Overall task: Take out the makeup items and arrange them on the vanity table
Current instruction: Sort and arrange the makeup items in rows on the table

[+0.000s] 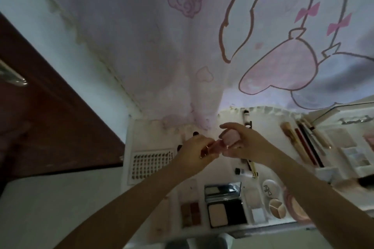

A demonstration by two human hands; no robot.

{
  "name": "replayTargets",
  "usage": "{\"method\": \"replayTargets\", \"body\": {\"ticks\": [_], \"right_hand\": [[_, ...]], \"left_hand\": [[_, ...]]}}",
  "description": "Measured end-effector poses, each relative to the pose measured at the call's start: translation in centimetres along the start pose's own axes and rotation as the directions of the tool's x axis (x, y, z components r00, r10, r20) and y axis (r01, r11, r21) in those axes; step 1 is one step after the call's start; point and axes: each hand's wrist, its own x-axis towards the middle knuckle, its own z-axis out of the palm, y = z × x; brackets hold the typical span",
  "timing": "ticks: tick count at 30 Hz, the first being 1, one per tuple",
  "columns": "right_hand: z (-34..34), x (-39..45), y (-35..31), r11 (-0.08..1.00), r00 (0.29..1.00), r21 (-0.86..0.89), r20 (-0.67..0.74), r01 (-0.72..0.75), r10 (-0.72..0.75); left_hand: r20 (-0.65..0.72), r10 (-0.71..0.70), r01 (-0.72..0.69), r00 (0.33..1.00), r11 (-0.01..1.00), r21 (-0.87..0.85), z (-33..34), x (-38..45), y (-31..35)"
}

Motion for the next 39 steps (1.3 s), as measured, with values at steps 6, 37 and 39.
{"method": "replayTargets", "body": {"ticks": [6, 37, 39], "right_hand": [[5.0, 1.1, 2.5, 0.988, 1.000, 0.153, 0.010, -0.023, 0.021], [4.3, 2.1, 11.2, 0.572, 0.939, -0.768, -0.109, -0.287, 0.325], [3.5, 1.7, 11.6, 0.525, 0.936, -0.817, -0.046, -0.237, 0.350]], "left_hand": [[0.073, -0.191, 0.195, 0.979, 0.979, -0.055, 0.6, -3.2, -2.6], [0.395, -0.406, 0.171, 0.824, 0.844, 0.508, 6.8, -3.9, -8.2], [0.398, -0.404, 0.148, 0.824, 0.831, 0.537, 7.1, -3.6, -8.2]]}}
